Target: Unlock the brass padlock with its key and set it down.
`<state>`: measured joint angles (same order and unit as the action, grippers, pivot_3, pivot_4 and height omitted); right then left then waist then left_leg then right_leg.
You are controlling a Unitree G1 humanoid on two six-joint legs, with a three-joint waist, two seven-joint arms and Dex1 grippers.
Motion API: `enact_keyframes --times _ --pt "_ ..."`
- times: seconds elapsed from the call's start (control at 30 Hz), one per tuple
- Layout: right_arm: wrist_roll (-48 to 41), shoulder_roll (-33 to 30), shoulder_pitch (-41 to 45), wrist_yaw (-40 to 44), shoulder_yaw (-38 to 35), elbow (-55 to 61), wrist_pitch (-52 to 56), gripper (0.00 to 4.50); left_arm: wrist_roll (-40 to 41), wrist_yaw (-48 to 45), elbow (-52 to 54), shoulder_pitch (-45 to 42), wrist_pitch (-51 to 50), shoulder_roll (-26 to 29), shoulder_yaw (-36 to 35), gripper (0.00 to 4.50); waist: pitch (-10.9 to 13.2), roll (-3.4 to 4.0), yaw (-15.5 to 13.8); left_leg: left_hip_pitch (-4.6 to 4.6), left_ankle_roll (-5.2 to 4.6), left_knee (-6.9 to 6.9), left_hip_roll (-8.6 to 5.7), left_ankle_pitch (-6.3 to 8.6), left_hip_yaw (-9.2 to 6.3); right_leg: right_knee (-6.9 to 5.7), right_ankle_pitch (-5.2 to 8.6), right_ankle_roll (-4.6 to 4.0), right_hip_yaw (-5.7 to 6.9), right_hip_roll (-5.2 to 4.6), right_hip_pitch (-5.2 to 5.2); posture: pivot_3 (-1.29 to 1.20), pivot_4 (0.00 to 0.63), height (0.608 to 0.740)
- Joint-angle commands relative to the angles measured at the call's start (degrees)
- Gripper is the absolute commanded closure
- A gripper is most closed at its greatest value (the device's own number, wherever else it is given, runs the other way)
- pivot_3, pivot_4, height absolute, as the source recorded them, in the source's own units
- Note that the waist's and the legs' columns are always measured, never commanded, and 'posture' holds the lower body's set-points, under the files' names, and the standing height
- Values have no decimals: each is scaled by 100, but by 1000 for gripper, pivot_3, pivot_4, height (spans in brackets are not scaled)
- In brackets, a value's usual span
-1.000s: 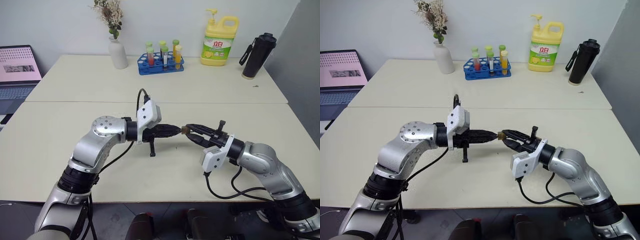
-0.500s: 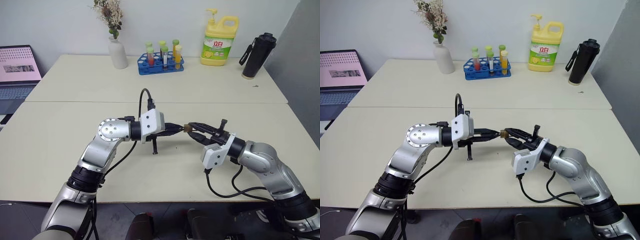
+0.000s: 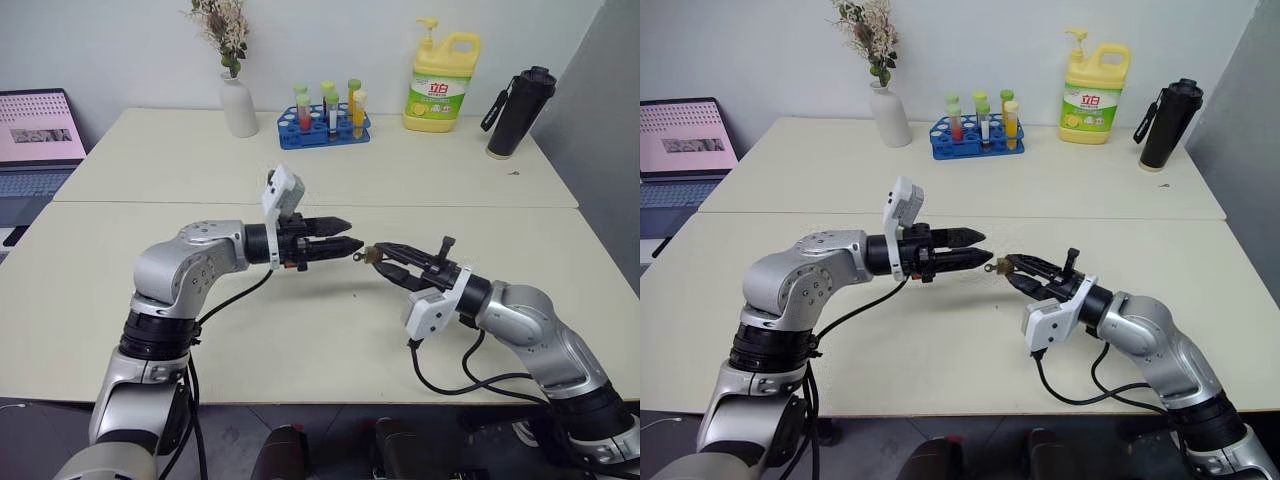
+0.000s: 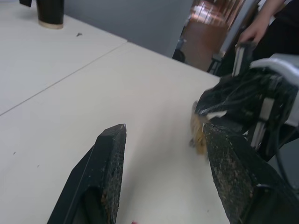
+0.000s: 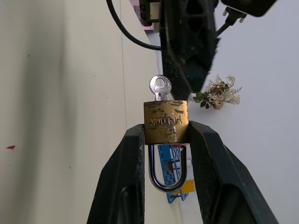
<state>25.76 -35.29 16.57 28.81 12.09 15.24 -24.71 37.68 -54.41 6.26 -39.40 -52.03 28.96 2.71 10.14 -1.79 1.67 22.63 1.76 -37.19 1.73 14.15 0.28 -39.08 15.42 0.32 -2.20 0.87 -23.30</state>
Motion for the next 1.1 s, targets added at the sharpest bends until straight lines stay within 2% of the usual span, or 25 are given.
enact_keyframes --times 0.03,0.13,0.53,0.73,0.83,1.03,1.1 --pt "-76 -17 94 -10 -68 170 -101 3558 201 -112 429 -69 -178 156 7 1771 0 0 1 0 0 0 0 0 0 0 0 0 0 0 0 0 150 740" --pt "-70 -14 101 -9 -60 168 -101 3558 -18 -244 559 44 60 360 210 1771 0 0 10 -4 1 2 1 -1 1 -1 0 0 -2 0 0 0 150 740" --pt "-69 -5 136 -5 -28 167 -121 3558 12 170 536 43 29 -55 353 1771 0 0 -2 -1 1 0 -2 -1 1 -1 0 0 -3 -2 0 0 150 740" --pt "-52 -2 109 -9 -22 214 -123 3558 -73 140 380 -50 89 -86 404 1771 0 0 1 -3 1 0 -2 -1 1 -2 0 -1 -2 0 0 0 150 740" --pt "-50 0 104 -4 -19 236 -121 3558 -108 84 379 -33 126 -52 465 2389 0 0 1 -3 1 0 -2 -1 2 -2 0 -1 -3 0 0 0 150 740" --pt "-23 -10 114 -17 -16 238 -165 3558 -116 63 369 -18 104 -65 491 4317 0 0 0 -2 1 0 -2 -1 2 -1 0 0 -3 -1 0 0 150 740" --pt "-16 -10 127 -23 -12 233 -185 3558 -136 55 348 -27 125 -67 501 4342 0 0 0 -2 1 0 -2 -1 1 -2 0 0 -3 -1 0 0 150 740"
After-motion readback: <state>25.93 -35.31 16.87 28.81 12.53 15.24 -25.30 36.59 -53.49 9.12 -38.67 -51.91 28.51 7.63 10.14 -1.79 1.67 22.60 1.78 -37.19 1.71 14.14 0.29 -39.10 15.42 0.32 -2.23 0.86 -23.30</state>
